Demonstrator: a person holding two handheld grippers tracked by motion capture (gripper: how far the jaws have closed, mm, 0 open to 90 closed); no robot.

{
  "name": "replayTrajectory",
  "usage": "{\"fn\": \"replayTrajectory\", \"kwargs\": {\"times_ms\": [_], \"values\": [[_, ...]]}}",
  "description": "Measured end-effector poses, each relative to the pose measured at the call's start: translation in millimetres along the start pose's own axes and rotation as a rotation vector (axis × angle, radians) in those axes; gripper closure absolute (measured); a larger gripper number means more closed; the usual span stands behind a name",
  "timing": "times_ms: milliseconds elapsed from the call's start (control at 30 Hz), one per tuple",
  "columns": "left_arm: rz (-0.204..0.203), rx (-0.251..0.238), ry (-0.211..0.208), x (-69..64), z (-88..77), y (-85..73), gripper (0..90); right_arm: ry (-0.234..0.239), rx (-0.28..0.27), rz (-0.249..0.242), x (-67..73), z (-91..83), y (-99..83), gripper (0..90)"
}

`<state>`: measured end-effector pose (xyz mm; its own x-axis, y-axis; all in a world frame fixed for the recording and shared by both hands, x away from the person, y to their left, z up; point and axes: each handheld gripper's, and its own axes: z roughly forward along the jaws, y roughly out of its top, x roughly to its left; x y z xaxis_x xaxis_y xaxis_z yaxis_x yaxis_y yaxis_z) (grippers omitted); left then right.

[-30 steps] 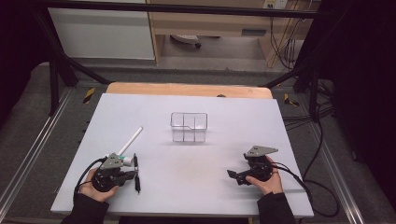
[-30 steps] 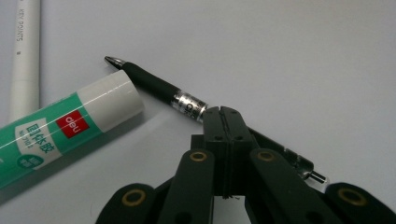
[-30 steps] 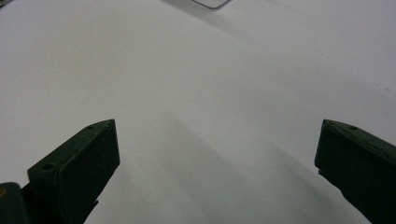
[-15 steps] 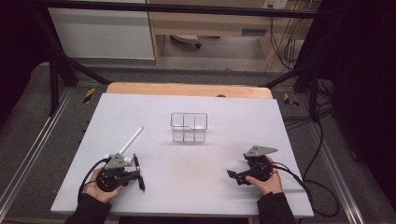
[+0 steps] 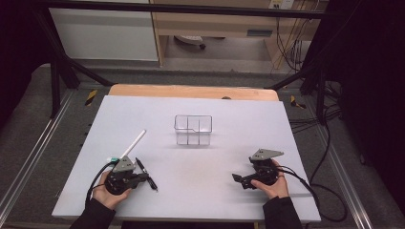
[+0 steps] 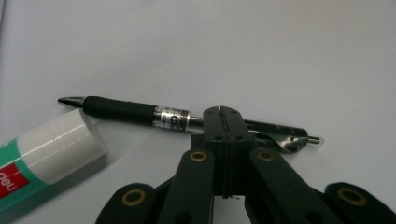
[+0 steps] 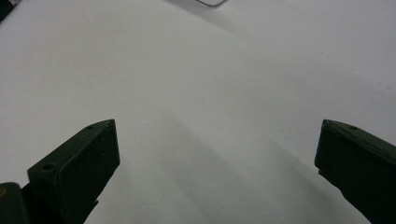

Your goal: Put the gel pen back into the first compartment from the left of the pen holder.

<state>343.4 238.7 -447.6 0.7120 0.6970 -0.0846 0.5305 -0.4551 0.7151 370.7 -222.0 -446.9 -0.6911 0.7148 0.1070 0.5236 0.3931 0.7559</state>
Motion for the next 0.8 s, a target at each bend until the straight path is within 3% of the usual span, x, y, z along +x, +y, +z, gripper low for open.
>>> {"fn": "replayTrajectory", "kwargs": {"times_ms": [800], "values": [[-0.003,-0.058,0.034,-5.2,19.1,11.6,89.4,-0.001,-0.002,-0.005,0.1,0.8,0.3,0.4]]}}
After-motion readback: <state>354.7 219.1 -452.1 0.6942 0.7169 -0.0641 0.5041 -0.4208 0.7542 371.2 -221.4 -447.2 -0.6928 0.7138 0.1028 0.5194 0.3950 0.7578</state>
